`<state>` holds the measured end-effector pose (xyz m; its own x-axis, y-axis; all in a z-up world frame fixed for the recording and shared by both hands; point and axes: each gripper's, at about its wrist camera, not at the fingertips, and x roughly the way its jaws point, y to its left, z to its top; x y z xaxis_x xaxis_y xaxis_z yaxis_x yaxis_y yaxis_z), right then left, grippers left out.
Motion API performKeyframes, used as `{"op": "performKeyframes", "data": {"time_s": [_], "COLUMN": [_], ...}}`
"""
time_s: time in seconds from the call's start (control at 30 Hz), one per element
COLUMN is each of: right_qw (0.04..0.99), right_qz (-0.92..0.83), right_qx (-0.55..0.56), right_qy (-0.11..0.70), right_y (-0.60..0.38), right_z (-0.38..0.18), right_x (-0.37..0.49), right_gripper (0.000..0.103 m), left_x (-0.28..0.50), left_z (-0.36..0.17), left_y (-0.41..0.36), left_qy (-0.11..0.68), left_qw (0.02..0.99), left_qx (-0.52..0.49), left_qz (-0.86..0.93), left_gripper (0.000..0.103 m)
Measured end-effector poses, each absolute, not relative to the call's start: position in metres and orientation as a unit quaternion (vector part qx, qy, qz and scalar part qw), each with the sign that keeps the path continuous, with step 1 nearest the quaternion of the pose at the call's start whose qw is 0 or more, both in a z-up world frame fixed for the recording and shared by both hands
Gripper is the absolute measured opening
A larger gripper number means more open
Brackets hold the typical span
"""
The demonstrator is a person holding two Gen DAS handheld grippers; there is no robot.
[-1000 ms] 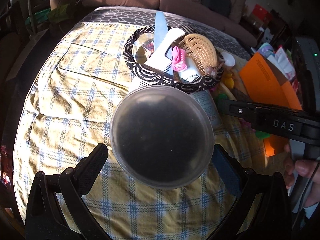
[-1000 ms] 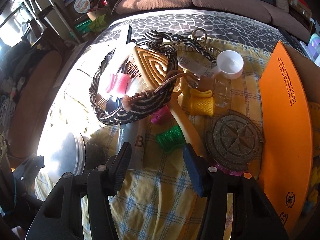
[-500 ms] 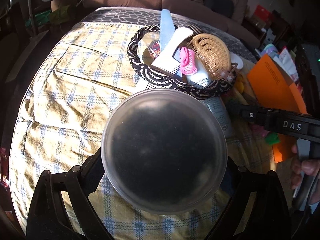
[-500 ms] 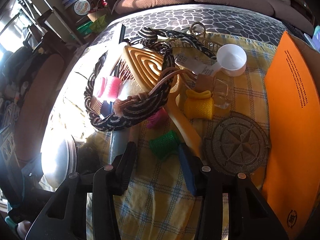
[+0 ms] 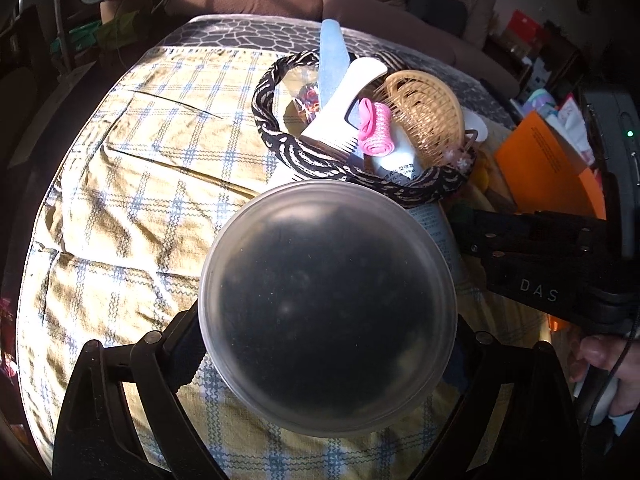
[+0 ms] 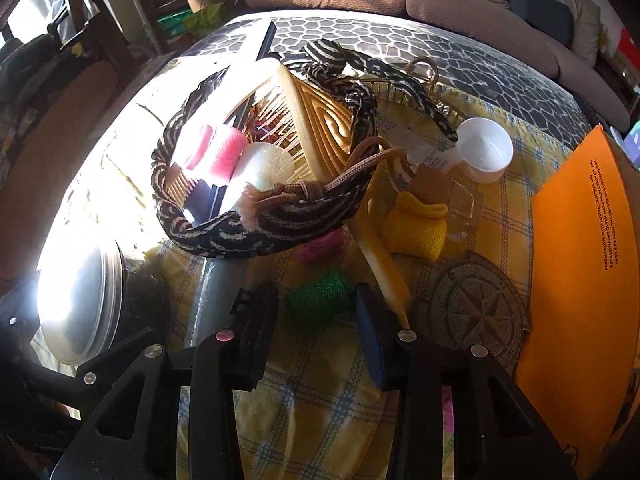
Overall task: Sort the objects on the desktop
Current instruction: 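Grasp the clear plastic container with the left tool while the right tool grasps a green mesh roller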
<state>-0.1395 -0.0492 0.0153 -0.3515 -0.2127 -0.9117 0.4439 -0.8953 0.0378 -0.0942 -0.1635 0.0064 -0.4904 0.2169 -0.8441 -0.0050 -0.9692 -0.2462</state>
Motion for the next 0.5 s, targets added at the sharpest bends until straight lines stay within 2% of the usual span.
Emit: {"op": "performKeyframes", "data": {"time_s": [0.23, 0.5], "right_qw": [0.213, 0.220], "right_qz": [-0.818, -0.829], "right_qx": [0.527, 0.509], "right_qy": [0.087, 0.075], "right_y": [-0.041, -0.039], "right_z": [0.021, 0.057], "right_x": [-0.136, -0.124], "right_gripper": [0.034, 0.034], "left_x": [-0.087, -0.079], "left_z": [0.014, 0.041], "left_y": [-0.168, -0.163], "left_qy": [-0.111, -0.106], "left_qw": [0.062, 0.062], "left_qx": [-0.495, -0.482], "left_qz": [0.860, 0.867], "left_gripper": [0.092, 0.092]}}
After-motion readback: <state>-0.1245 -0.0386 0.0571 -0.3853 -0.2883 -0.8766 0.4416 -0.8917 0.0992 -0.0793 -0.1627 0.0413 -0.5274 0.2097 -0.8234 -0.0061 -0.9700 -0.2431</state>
